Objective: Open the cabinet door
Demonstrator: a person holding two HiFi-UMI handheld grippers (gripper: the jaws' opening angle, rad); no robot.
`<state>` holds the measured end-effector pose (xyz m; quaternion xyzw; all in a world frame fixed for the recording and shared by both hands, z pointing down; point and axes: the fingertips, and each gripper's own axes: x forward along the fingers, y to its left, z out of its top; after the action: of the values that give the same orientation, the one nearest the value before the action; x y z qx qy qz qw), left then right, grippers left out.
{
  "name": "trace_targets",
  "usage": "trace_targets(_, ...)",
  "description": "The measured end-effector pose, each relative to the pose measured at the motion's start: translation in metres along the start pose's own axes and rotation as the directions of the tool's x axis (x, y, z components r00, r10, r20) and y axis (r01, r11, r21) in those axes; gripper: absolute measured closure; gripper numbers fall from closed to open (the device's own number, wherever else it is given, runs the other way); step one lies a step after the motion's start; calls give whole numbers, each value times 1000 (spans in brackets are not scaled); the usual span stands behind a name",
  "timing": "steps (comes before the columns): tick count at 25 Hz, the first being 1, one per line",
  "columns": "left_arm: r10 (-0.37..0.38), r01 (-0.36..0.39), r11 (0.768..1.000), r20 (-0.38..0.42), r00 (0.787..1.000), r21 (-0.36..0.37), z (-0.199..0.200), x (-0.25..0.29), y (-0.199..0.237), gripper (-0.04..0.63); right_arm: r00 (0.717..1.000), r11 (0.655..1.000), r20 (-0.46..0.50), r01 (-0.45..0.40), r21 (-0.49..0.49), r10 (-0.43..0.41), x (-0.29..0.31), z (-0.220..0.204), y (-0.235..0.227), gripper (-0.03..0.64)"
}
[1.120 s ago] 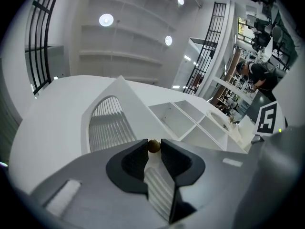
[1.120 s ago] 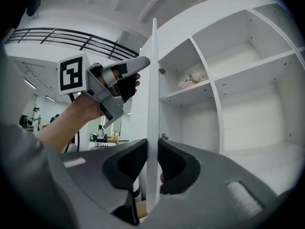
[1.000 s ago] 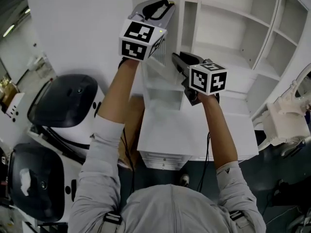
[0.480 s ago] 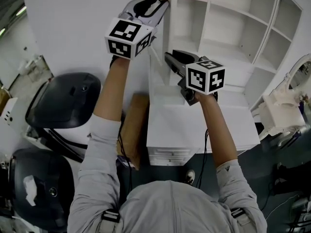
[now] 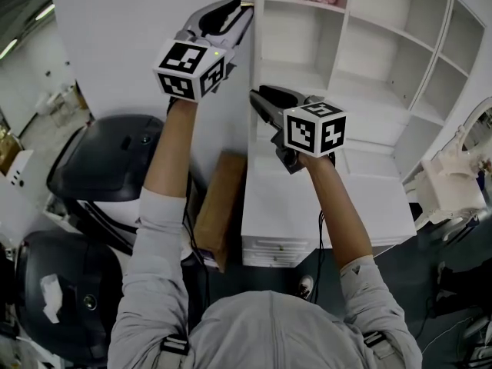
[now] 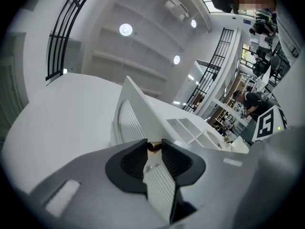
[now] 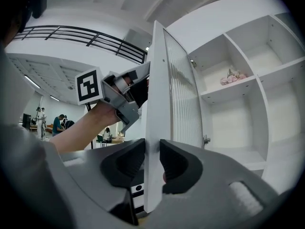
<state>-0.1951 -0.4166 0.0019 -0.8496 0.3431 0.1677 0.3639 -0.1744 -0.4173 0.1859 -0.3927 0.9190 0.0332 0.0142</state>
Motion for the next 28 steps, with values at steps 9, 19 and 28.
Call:
trace_targets(9, 78, -77, 997, -39, 996, 19, 0, -16, 19, 509, 1000, 1000, -21, -13, -25, 13, 19, 0, 16, 517)
trace_targets(19, 29, -18, 991, -80, 996, 134, 34, -14, -53, 505, 1000, 996, 26, 18, -85, -15, -50, 10, -25, 518)
trace_targets(28, 26, -14, 999, -222, 975, 53, -27, -1, -151, 535, 985, 959, -31, 159, -236, -171, -169, -10, -111, 573)
